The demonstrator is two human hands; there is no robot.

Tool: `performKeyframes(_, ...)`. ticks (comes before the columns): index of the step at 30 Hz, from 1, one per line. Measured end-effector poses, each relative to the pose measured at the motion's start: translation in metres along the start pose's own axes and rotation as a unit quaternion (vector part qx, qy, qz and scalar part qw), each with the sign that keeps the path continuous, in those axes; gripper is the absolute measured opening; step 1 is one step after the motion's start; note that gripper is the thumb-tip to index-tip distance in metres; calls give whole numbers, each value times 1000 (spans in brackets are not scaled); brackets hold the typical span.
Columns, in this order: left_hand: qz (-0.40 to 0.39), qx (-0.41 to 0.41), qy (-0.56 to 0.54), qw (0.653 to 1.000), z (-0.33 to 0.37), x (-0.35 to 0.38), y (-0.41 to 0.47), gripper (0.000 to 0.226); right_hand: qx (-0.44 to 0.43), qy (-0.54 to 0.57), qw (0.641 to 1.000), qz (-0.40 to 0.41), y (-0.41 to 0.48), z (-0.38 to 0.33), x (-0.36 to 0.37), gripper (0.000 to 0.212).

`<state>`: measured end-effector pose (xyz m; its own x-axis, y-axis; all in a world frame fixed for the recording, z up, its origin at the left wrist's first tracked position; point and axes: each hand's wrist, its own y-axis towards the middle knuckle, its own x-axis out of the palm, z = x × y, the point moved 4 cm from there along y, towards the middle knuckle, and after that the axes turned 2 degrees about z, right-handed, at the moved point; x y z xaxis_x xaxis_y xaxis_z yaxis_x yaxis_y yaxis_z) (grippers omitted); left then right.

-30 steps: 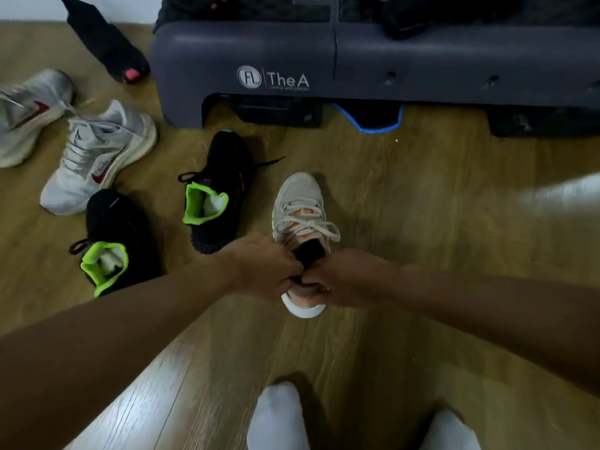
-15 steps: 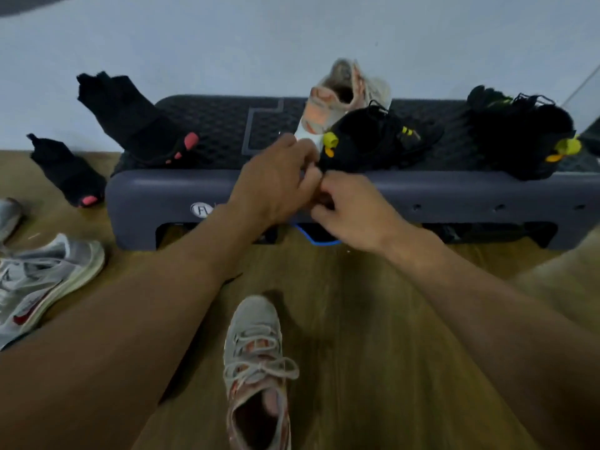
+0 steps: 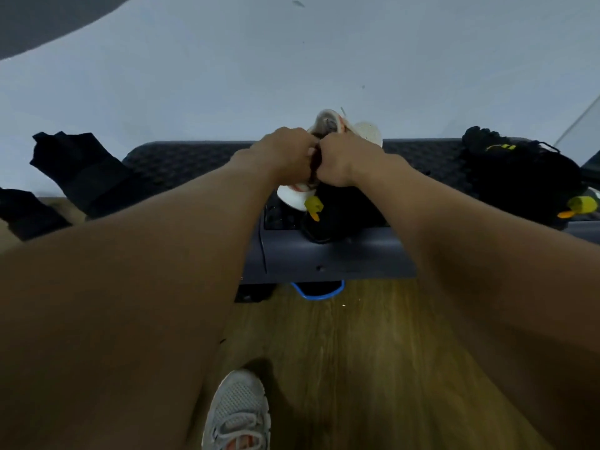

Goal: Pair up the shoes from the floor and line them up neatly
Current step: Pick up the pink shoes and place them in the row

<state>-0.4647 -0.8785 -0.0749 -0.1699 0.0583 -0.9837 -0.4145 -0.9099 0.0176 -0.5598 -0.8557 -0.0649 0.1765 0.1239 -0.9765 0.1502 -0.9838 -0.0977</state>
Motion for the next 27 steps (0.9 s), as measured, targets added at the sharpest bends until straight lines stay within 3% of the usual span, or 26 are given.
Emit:
performKeyframes(3,48,-2,-4,999,-4,-6,-18,19,-27,-50,998,15,-6,-9,-3,3)
performKeyframes(6,129,-17,21,991,-5,-3,-47,21,-51,-96,990,89,-19,-23,-2,22)
performKeyframes(10,265,21,97,959,-13,7,-102,23,-128,-137,966,180,-50,-52,9,29)
performKeyframes(15,346,46,136,927,-19,11,-165,13,-206,-138,950,191,-92,-81,30,35)
performKeyframes(21,326,93,71,938,-9,14,-235,23,-305,-82,941,121,-140,-88,51,29)
performKeyframes(27,182,205,2,962,2,43,-300,37,-376,-82,923,-3,-219,-56,92,28)
